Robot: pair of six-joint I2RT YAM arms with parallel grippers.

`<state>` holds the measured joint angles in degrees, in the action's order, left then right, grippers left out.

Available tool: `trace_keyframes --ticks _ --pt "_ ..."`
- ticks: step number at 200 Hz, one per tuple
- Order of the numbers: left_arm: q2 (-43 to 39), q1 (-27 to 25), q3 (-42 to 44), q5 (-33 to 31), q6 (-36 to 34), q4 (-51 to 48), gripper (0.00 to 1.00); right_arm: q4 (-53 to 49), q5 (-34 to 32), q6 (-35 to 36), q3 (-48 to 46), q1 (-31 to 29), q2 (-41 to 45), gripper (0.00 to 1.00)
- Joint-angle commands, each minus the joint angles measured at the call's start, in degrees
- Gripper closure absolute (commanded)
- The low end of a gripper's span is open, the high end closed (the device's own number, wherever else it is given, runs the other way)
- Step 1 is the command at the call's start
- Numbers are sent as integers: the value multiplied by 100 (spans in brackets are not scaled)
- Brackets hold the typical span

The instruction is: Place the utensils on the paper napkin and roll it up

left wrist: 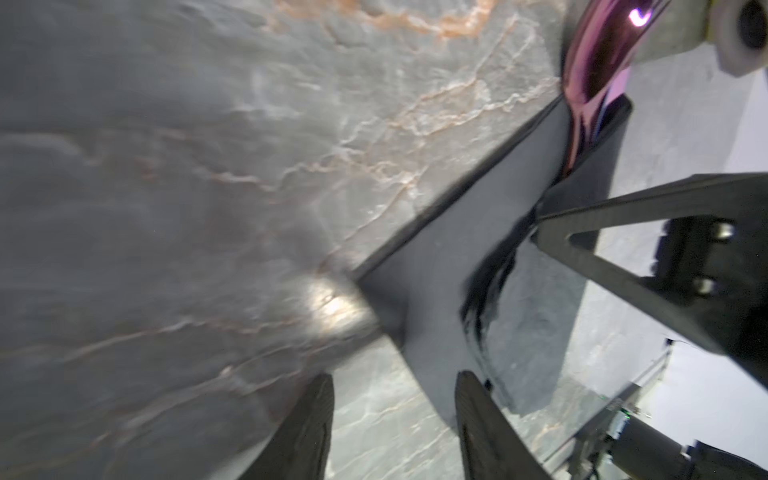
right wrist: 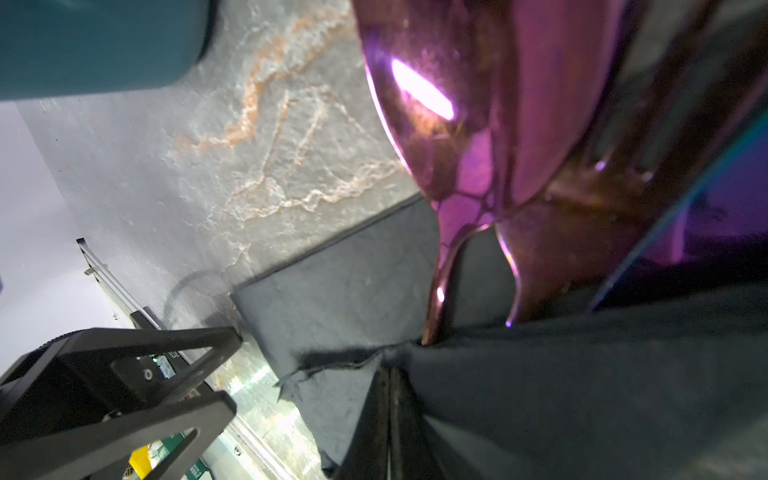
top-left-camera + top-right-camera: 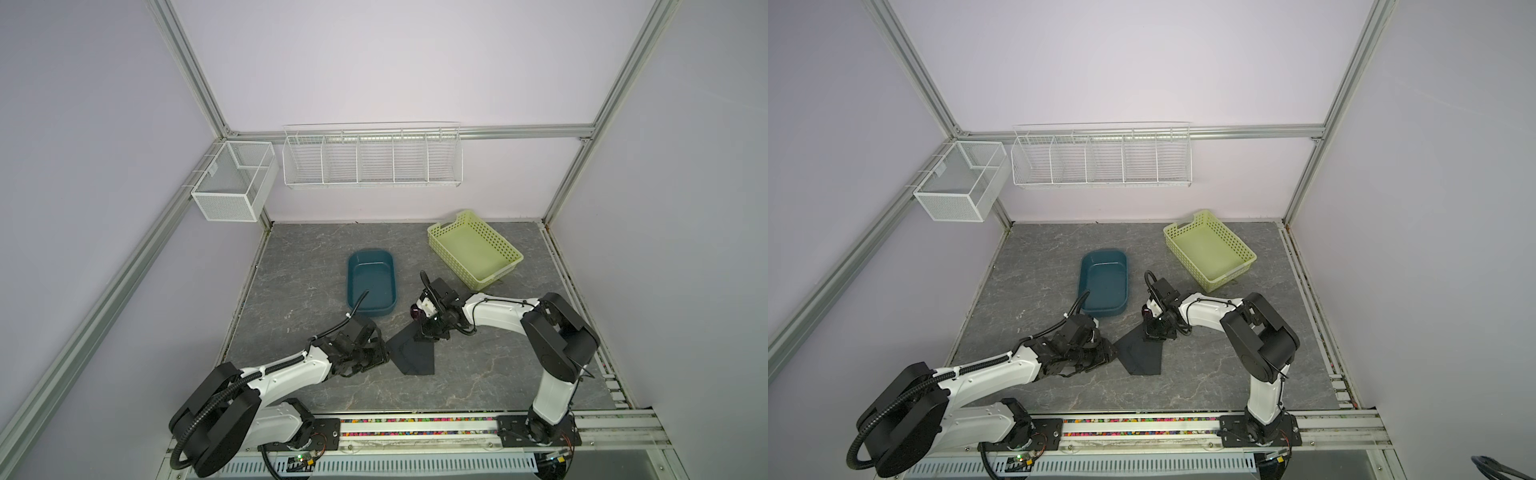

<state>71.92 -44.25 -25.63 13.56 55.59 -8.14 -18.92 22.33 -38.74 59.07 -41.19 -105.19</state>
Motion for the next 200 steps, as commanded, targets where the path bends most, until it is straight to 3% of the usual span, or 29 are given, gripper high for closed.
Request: trace_keyframes --ticks 1,97,150,200 --pt "280 29 159 268 206 377 50 -42 -88 31 -166 -56 -239 93" --pt "1054 39 138 595 169 1465 42 -51 -97 32 -185 -61 -222 93" --pt "1390 244 -129 733 -305 1682 42 -51 -97 37 -185 -63 -230 93" --pt "1531 404 -680 773 -965 1239 42 -51 -88 57 -194 -61 -253 93"
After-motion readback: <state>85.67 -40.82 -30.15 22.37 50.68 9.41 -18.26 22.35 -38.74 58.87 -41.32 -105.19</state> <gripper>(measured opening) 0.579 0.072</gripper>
